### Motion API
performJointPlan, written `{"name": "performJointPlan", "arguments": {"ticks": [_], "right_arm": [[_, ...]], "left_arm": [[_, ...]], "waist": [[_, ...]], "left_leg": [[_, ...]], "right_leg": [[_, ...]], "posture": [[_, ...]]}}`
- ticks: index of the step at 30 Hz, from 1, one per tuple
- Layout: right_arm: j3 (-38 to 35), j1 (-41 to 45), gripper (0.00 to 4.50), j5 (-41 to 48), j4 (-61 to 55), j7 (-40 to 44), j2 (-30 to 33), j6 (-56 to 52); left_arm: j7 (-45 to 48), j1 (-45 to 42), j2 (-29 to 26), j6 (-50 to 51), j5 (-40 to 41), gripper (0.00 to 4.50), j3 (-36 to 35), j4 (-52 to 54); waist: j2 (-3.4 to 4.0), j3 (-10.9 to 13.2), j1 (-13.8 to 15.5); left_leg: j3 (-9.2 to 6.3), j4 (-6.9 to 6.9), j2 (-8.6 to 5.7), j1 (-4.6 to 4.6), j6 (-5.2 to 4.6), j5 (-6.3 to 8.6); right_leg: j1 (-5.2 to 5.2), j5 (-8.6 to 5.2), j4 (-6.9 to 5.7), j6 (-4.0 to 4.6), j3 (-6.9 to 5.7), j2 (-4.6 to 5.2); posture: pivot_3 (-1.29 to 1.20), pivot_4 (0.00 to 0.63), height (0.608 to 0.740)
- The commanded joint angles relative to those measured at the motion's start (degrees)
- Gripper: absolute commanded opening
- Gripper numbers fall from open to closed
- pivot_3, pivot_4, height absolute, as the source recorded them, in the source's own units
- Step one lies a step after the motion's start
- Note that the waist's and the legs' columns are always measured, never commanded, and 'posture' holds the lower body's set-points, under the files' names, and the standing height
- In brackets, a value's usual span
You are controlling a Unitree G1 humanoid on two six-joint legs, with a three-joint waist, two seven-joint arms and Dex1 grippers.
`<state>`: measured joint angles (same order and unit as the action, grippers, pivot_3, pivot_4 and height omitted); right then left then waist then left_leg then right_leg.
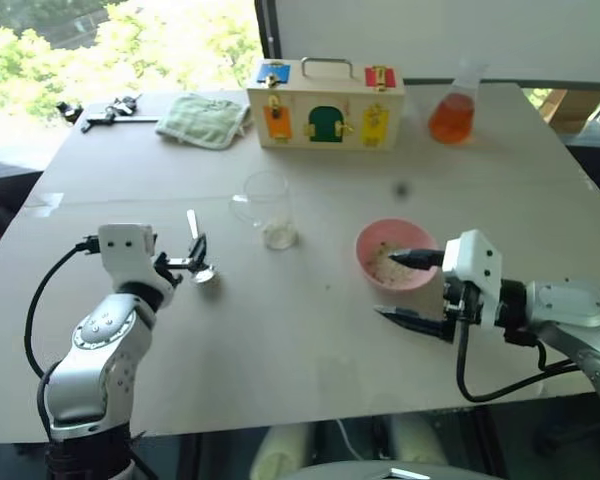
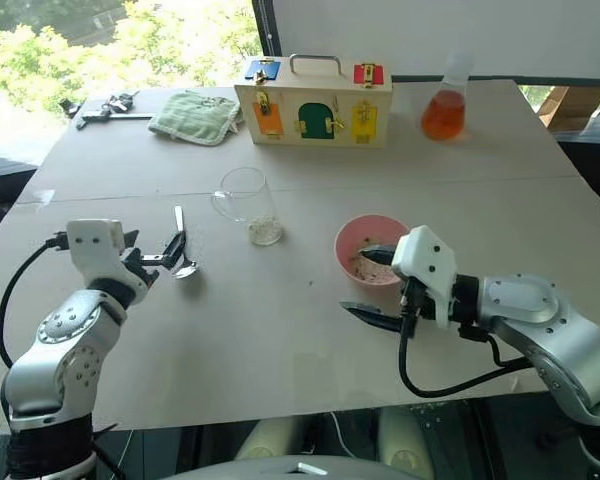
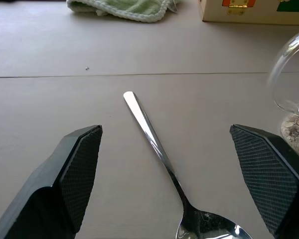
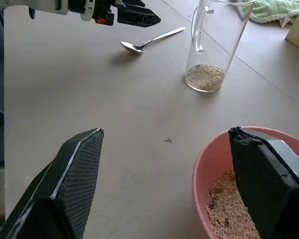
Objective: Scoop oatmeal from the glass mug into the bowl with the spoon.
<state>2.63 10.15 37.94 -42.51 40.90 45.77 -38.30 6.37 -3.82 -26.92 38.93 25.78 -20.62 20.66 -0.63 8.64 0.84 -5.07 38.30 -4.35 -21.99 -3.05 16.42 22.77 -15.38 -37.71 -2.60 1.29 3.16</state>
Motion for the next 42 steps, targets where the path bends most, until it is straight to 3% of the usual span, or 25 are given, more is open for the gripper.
{"name": "performJointPlan", "arguments": {"ticks": [1, 19, 29, 37, 40, 42], "right_arm": [[0.0, -0.5, 4.08, -1.4, -1.0, 0.5, -0.5, 1.9], [1.4, 0.6, 4.08, -3.9, -0.9, 0.3, -3.5, 2.4], [1.7, 1.4, 4.08, -4.0, -1.1, 0.0, -4.2, 1.9], [1.4, 1.4, 4.08, -3.9, -1.3, 0.0, -4.2, 1.5], [1.4, 1.4, 4.08, -3.7, -1.3, 0.0, -4.2, 1.4], [1.2, 1.5, 4.08, -3.5, -0.9, 0.2, -4.2, 1.4]], "left_arm": [[-0.3, -2.1, -1.4, 5.6, -0.5, 4.36, 1.3, -1.2], [0.2, -9.8, -1.0, 15.4, -6.3, 4.36, 5.5, -13.7], [1.2, -10.1, -1.1, 16.1, -7.8, 0.07, 5.0, -16.2], [-2.5, -4.1, 3.1, 14.5, -7.6, 0.07, -0.7, -10.4], [-2.6, 0.0, 6.4, 6.4, -7.7, 0.07, -2.8, -4.9], [-0.6, 4.1, 10.5, 1.9, -3.5, 0.07, -5.5, 1.7]], "waist": [[0.0, 0.0, 0.0], [0.17, -0.1, 0.1], [0.52, -0.4, 0.0], [0.9, -0.7, -1.3], [0.9, -0.7, -1.8], [0.87, -0.6, -1.7]], "left_leg": [[0.0, 0.0, 0.0, 0.0, 0.0, 0.0], [-0.05, 0.0, -0.02, 0.16, 0.14, -0.07], [-0.07, 0.0, -0.01, 0.22, 0.21, -0.12], [0.01, -0.1, 0.02, 0.27, 0.21, -0.12], [0.07, -0.12, 0.01, 0.27, 0.2, -0.11], [0.07, -0.14, 0.01, 0.26, 0.2, -0.1]], "right_leg": [[0.0, 0.0, -0.01, 0.0, 0.0, 0.0], [-0.01, 0.0, -0.23, 0.01, -0.01, 0.01], [-0.03, 0.01, -0.29, 0.02, -0.01, 0.01], [-0.04, 0.01, -0.28, 0.02, 0.17, -0.03], [0.0, 0.01, -0.22, 0.02, 0.34, -0.07], [0.06, 0.01, -0.21, 0.02, 0.45, -0.11]], "posture": [[0.0, 0.15, 0.74], [0.0, 0.15, 0.74], [0.0, 0.15, 0.74], [0.0, 0.15, 0.74], [0.0, 0.15, 0.74], [0.0, 0.15, 0.74]]}}
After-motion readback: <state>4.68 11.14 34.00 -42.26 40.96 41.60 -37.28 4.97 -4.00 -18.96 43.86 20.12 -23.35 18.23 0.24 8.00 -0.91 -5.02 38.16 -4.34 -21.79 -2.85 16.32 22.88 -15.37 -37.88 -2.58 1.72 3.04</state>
